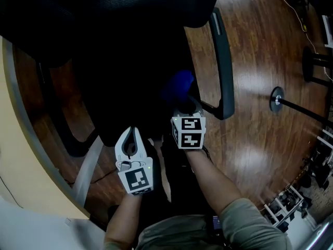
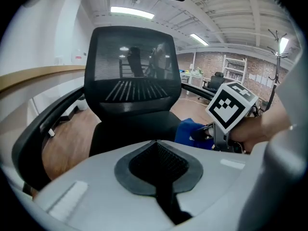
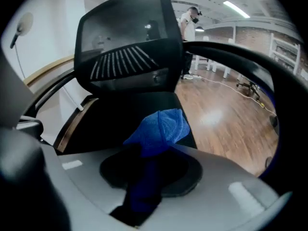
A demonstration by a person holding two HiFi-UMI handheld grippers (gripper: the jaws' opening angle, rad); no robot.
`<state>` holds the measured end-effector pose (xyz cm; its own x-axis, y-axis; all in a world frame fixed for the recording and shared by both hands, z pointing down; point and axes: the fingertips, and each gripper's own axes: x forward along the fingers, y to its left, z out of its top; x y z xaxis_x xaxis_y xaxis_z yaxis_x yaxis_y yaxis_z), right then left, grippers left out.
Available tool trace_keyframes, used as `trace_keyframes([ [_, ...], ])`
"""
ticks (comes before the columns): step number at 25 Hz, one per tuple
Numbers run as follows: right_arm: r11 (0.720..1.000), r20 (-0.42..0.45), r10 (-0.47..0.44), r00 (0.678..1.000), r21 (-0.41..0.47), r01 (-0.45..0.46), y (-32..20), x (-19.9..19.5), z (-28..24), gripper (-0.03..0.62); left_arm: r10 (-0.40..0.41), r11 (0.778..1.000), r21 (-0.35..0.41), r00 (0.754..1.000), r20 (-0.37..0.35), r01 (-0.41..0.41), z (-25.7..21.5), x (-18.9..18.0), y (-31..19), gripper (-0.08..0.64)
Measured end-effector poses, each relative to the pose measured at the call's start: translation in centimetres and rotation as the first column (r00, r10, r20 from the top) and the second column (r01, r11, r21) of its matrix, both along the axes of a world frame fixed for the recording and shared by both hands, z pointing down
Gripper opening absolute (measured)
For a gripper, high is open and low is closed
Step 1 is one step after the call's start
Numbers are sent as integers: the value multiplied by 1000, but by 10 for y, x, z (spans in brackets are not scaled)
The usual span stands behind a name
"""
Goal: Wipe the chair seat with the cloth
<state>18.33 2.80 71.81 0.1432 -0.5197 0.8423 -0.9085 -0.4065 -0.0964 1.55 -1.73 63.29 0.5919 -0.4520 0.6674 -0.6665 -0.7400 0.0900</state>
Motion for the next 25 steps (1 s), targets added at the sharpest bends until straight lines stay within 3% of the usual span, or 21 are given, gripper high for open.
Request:
trace_keyframes([
  [2, 994, 10, -109, 994, 29, 108, -21, -33, -12, 97, -35, 999, 15, 999, 9, 35, -6, -22, -11, 5],
  [4, 970, 22, -237, 971, 60, 235, -41, -74, -20, 97, -70, 997, 34, 997, 21, 69, -10, -47, -20, 5],
  [7, 904, 46, -422, 906, 96, 416, -63, -142, -26, 97, -142, 989, 47, 989, 33, 140, -15, -88, -28, 5],
  [10, 818, 68, -573, 817, 115, 564, -77, -207, -22, 97, -218, 976, 44, 975, 47, 216, -15, -126, -22, 5],
  [14, 729, 98, -685, 722, 113, 675, -88, -276, -10, 97, -261, 965, 35, 964, 57, 259, -12, -162, -14, 5],
  [18, 657, 119, -753, 648, 77, 750, -86, -319, 11, 97, -290, 957, 19, 955, 62, 289, -9, -188, -9, 5],
  [20, 649, 120, -759, 640, 60, 759, -86, -326, 22, 97, -298, 955, 13, 952, 65, 298, -3, -197, -9, 5],
  [25, 684, 110, -727, 677, 43, 728, -84, -318, 32, 97, -285, 958, 18, 956, 63, 285, 9, -203, -11, 5],
])
